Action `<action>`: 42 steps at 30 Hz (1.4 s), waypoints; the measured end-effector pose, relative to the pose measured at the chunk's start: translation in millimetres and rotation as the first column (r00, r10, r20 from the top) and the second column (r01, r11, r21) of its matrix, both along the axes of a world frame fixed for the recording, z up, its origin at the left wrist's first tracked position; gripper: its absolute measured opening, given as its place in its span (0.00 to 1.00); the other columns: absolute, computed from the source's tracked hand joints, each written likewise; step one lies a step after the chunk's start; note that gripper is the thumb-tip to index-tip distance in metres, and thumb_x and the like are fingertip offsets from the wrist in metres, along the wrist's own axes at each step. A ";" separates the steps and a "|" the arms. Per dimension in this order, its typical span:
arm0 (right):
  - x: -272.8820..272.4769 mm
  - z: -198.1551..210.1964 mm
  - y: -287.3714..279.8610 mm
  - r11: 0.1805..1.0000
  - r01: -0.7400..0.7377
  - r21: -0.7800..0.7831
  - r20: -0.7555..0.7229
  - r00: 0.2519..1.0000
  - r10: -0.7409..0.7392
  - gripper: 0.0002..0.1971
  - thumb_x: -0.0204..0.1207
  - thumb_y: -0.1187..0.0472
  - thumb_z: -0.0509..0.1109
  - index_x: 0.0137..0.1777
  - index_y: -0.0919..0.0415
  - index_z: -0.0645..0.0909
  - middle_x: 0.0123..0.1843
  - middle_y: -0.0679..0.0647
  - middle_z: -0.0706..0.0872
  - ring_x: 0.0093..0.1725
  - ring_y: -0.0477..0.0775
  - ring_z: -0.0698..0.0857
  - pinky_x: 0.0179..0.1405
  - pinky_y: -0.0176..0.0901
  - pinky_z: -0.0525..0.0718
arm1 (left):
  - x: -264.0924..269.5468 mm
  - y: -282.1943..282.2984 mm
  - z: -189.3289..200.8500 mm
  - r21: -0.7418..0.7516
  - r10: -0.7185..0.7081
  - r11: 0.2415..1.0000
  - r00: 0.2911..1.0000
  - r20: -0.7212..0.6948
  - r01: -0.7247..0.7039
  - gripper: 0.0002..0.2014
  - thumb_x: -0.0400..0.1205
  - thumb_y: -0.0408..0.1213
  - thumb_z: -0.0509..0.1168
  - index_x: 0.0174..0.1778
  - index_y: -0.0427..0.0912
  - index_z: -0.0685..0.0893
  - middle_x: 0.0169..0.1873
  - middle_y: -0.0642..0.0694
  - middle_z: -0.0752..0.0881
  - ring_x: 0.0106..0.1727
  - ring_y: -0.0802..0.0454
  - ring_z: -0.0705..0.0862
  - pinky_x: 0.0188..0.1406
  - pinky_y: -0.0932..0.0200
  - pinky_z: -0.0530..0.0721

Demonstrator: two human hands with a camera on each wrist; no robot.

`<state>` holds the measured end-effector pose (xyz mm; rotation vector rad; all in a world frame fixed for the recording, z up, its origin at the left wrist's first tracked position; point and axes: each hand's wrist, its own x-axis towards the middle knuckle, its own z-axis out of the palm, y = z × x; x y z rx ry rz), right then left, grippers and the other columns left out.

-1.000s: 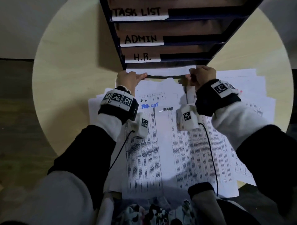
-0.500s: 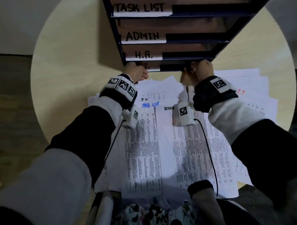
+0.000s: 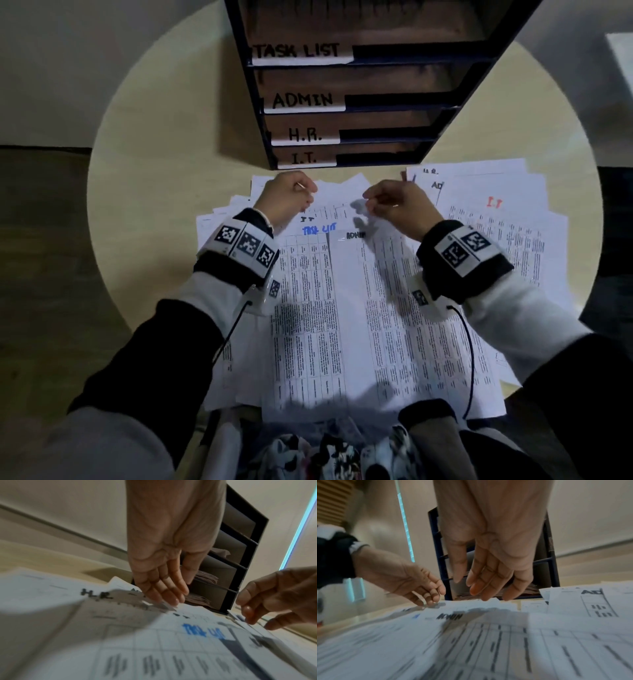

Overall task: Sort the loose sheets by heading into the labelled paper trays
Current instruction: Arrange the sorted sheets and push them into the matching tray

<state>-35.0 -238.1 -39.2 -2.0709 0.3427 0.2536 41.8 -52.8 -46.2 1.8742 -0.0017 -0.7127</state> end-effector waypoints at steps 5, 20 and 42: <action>-23.9 -3.9 11.3 0.911 -0.247 -0.331 -0.124 0.968 0.217 0.17 0.71 0.67 0.72 0.61 0.58 0.81 0.58 0.55 0.83 0.58 0.55 0.81 0.64 0.48 0.77 | -16.0 18.2 1.7 0.274 -0.253 0.933 0.967 0.041 0.233 0.08 0.82 0.29 0.59 0.50 0.36 0.84 0.48 0.46 0.82 0.51 0.50 0.79 0.54 0.59 0.77; -67.1 -5.8 23.9 0.665 -0.330 -0.670 -0.117 0.932 0.344 0.12 0.78 0.61 0.65 0.59 0.53 0.81 0.57 0.50 0.84 0.61 0.54 0.75 0.53 0.49 0.58 | -28.4 28.2 6.3 0.511 -0.525 0.764 0.840 0.138 0.394 0.08 0.81 0.33 0.65 0.55 0.39 0.81 0.56 0.41 0.83 0.54 0.46 0.80 0.52 0.58 0.76; -16.7 29.5 26.8 0.911 0.013 -0.412 0.283 0.952 0.115 0.04 0.74 0.70 0.66 0.45 0.72 0.81 0.41 0.67 0.88 0.44 0.66 0.85 0.43 0.47 0.76 | -56.5 -1.0 -2.3 -0.025 -0.226 0.974 0.974 0.031 0.227 0.12 0.80 0.47 0.67 0.36 0.42 0.81 0.31 0.44 0.82 0.36 0.46 0.81 0.43 0.53 0.79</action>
